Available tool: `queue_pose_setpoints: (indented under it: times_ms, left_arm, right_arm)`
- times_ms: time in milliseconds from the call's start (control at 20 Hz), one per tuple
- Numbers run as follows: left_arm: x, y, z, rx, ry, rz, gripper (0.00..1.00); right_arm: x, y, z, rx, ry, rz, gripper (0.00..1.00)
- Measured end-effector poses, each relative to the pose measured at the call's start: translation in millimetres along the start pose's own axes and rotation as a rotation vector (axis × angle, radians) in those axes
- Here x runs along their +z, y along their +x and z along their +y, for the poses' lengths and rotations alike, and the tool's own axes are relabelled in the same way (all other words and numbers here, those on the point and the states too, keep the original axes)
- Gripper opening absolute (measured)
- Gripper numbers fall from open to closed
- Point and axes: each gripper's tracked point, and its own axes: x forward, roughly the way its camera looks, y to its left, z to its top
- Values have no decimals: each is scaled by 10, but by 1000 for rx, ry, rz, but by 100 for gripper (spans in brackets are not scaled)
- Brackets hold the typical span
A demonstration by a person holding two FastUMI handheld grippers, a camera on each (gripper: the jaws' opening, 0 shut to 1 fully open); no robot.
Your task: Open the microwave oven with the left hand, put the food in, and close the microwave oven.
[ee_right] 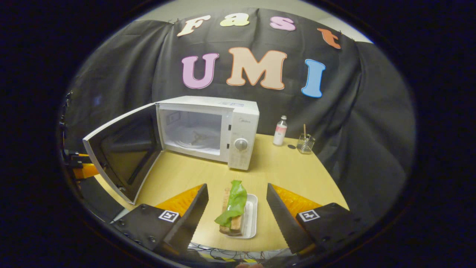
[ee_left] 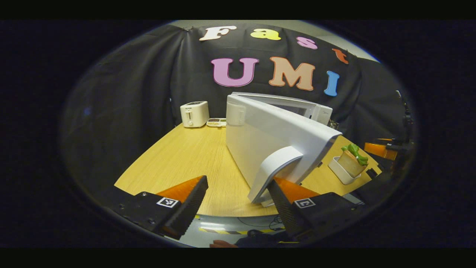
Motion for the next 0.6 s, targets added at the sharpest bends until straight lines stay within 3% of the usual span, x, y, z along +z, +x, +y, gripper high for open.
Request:
queue_pose_setpoints:
  times_ms: [300, 600]
  left_arm:
    - [198, -445, 2, 29, 38, -69, 94]
    - [1180, -765, 295, 141, -7, -312, 96]
  right_arm:
    - [-462, 168, -26, 25, -30, 96, 98]
    - [-867, 184, -81, 31, -47, 180, 100]
